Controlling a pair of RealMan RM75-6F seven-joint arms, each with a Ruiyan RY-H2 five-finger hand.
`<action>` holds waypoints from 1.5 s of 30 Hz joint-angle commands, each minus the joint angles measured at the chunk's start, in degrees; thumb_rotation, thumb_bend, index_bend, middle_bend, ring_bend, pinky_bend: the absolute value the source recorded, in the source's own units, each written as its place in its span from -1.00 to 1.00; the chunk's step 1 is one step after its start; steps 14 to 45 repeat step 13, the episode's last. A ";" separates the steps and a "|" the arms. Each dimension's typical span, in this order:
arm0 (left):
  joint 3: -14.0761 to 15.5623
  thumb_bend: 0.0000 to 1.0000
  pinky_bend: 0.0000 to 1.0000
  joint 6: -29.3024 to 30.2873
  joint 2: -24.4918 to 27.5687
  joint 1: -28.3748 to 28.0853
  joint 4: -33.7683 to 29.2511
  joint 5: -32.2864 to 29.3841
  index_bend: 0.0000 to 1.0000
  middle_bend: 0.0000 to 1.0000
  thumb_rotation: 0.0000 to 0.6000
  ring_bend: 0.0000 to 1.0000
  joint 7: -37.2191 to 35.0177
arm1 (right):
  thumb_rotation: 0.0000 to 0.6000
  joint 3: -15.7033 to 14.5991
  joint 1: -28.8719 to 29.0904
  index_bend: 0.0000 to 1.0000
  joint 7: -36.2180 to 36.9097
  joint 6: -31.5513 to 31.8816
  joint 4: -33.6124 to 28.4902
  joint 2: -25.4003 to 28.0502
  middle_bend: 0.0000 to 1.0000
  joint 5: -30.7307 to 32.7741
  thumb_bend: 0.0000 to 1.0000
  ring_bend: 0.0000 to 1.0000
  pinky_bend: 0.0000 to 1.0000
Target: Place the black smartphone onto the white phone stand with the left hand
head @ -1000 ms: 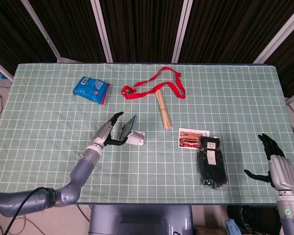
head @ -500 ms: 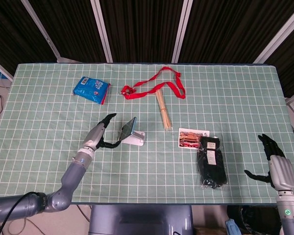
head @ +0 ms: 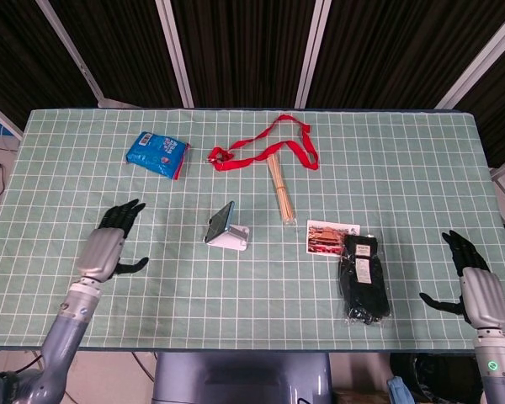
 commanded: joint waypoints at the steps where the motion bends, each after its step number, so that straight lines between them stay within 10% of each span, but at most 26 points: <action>1: 5.18 -0.72 -1.00 7.57 3.90 6.37 2.29 5.95 -1.00 -1.00 1.00 -1.00 3.30 | 1.00 -0.11 0.10 -1.00 -0.90 -0.14 0.03 -0.09 -1.00 0.06 -0.77 -1.00 -0.70; 13: 8.50 -0.74 -1.00 15.79 5.95 16.78 9.82 9.65 -1.00 -1.00 1.00 -1.00 2.71 | 1.00 -0.33 -0.01 -1.00 -2.07 0.70 0.45 -0.36 -1.00 -0.84 -0.77 -1.00 -0.70; 45: 8.50 -0.74 -1.00 15.79 5.95 16.78 9.82 9.65 -1.00 -1.00 1.00 -1.00 2.71 | 1.00 -0.33 -0.01 -1.00 -2.07 0.70 0.45 -0.36 -1.00 -0.84 -0.77 -1.00 -0.70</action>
